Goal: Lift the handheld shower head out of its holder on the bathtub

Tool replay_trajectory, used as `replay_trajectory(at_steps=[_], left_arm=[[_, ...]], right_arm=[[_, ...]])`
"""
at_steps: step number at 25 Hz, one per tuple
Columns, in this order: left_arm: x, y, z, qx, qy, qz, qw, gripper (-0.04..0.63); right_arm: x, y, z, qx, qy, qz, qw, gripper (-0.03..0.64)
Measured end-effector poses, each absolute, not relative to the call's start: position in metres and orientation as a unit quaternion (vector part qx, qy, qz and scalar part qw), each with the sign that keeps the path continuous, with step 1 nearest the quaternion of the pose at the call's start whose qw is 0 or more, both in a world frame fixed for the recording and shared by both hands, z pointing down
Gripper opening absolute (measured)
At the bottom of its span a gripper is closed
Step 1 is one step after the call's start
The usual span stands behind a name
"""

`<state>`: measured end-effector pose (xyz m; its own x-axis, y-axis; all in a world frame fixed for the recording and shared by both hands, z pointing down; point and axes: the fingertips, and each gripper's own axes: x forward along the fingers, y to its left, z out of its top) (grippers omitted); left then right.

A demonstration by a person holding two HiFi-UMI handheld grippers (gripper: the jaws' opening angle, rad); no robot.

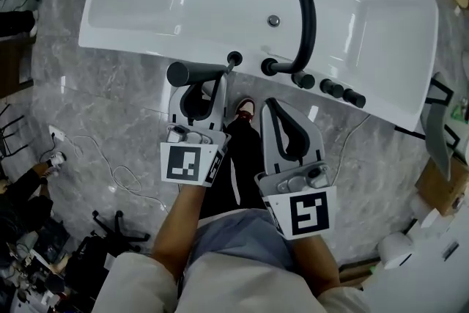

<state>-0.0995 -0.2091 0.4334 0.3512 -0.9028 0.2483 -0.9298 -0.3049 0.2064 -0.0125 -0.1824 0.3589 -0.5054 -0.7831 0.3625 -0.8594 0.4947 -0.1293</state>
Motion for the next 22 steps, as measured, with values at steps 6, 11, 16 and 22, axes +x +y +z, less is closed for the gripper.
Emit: replay_trajectory(at_steps=[6, 11, 16, 22], left_arm=[[-0.101, -0.205, 0.406, 0.809, -0.566, 0.039, 0.154, 0.115], [-0.1, -0.2, 0.384, 0.808, -0.568, 0.033, 0.155, 0.115], [-0.097, -0.195, 0.366, 0.81, -0.564, 0.028, 0.156, 0.115], [-0.099, -0.183, 0.344, 0.813, -0.562, 0.031, 0.149, 0.115]], right_arm=[[-0.011, -0.177, 0.339, 0.474, -0.859, 0.148, 0.126, 0.02], [-0.006, -0.171, 0.32, 0.467, -0.864, 0.139, 0.123, 0.02], [-0.002, -0.171, 0.298, 0.464, -0.869, 0.131, 0.114, 0.02], [-0.009, -0.159, 0.272, 0.45, -0.877, 0.121, 0.114, 0.02]])
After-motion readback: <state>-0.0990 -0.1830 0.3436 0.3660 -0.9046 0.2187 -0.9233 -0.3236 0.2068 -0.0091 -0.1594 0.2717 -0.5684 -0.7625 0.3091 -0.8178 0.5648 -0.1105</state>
